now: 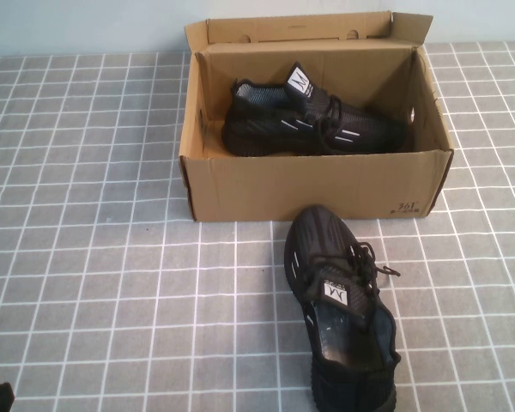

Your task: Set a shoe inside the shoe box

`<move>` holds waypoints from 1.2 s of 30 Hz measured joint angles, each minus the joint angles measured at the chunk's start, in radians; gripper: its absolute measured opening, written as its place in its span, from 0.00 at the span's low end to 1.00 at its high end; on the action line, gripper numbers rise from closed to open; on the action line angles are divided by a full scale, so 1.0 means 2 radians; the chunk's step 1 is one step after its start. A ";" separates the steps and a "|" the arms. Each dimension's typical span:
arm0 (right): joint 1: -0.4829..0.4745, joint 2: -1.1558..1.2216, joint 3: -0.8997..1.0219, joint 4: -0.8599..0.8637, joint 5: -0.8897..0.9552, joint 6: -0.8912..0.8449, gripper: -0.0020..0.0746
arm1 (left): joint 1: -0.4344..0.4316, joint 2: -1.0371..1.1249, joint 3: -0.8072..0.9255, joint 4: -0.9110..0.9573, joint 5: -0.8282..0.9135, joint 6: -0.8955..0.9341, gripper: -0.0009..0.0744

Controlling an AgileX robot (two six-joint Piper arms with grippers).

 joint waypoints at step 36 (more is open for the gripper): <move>0.044 0.258 -0.166 0.010 0.047 -0.104 0.01 | 0.000 0.000 0.000 0.000 0.000 0.000 0.01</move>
